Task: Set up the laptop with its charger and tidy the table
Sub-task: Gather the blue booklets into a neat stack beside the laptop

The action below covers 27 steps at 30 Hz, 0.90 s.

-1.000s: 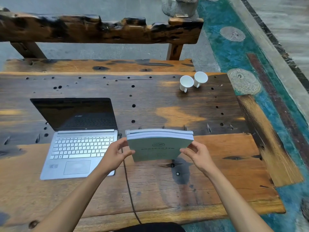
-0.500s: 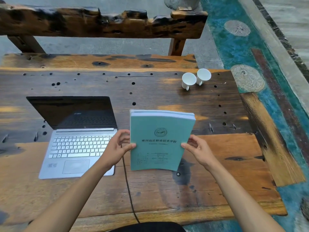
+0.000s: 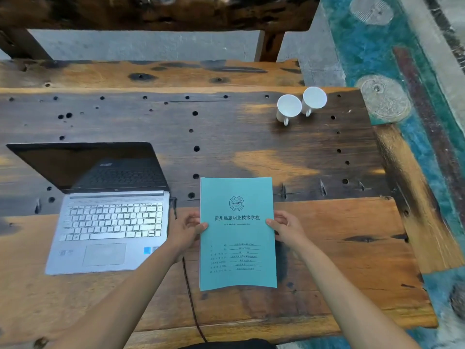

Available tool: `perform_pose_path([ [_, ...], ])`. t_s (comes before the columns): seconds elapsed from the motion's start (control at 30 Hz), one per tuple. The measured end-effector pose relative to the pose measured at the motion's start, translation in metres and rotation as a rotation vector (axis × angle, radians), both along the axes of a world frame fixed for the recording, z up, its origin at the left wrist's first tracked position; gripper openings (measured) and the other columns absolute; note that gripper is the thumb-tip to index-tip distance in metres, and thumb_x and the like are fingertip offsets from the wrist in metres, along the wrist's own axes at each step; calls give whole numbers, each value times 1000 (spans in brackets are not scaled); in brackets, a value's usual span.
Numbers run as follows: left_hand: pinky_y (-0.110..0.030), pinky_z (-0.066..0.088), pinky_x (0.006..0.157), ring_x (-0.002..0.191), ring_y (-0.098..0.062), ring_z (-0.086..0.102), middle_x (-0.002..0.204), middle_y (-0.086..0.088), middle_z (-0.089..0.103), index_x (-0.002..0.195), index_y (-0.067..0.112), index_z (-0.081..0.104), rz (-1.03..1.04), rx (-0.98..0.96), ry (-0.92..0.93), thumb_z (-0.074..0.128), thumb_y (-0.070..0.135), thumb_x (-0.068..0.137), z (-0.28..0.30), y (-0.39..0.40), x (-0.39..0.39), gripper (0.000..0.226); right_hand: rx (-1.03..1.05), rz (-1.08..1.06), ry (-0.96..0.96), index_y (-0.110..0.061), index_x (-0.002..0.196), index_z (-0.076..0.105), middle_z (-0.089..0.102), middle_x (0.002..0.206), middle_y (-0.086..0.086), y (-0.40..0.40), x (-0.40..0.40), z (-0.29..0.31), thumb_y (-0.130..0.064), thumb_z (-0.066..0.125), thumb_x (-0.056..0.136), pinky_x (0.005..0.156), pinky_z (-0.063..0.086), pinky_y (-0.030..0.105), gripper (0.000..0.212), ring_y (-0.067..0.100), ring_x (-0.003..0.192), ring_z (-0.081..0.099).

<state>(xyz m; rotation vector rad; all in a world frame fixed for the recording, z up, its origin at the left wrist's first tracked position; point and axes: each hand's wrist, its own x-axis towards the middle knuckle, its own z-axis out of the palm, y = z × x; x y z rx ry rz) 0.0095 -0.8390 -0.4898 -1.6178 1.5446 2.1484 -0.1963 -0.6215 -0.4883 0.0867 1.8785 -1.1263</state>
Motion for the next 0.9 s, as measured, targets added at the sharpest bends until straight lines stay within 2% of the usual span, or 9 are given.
perform_pose_path([
  [0.1,-38,59,78,107,-28,69,116,-10,64,116,16,63,-9,17,-41,75,12,88,-17,-3,-6,31,48,-27,8,-16,121,64,69,112,2,-2,-4,-19,-15,71,96,94,60,47,27,18,102,69],
  [0.17,-49,59,90,108,-29,69,117,-11,64,119,16,62,-12,23,-72,76,14,88,-25,-3,-10,33,80,-41,21,-15,124,66,70,108,-2,-5,-5,-28,-16,72,95,93,60,46,30,15,98,70],
  [0.23,-53,57,92,106,-29,70,116,-11,64,118,16,62,-9,20,-91,75,14,89,-32,-3,-14,31,114,-64,40,-13,127,67,71,108,-1,-7,-6,-36,-16,74,94,92,61,46,34,16,98,71],
  [0.4,-46,61,87,100,-21,71,116,-7,65,112,24,65,-35,-38,-119,74,18,89,-43,-2,-13,25,129,-98,38,-16,126,69,73,110,-2,-4,-9,-46,-16,77,91,94,60,49,36,20,105,70],
  [0.6,-47,61,85,104,-18,69,116,3,67,112,39,68,-82,-103,-174,74,26,88,-49,-1,-10,28,95,-165,18,-14,125,71,75,109,3,-4,-8,-44,-10,78,90,93,60,50,36,25,105,71],
  [0.7,-39,61,81,87,-5,73,105,8,74,102,43,70,-114,-152,-193,74,21,89,-49,-4,-13,26,98,-183,46,-10,122,73,76,104,3,-6,-7,-45,-6,79,88,90,62,47,36,24,99,74],
  [0.77,-33,61,77,81,-5,74,95,10,77,98,44,70,-123,-161,-202,74,18,89,-47,-4,-14,28,110,-176,69,-9,122,74,76,99,-1,-7,-6,-46,-6,80,86,85,63,41,36,20,94,75],
  [0.87,-28,61,71,83,-9,76,89,11,79,99,40,71,-103,-147,-183,73,13,90,-44,-3,-15,29,170,-126,183,-16,118,77,77,89,-8,-7,-4,-48,-14,84,84,69,60,16,34,-2,79,73],
  [0.9,-30,61,74,85,-11,76,91,9,79,104,36,72,-92,-137,-182,72,12,90,-43,-3,-14,28,190,-114,210,-18,116,78,77,87,-9,-6,-4,-49,-17,85,84,70,60,17,33,-5,75,71],
])
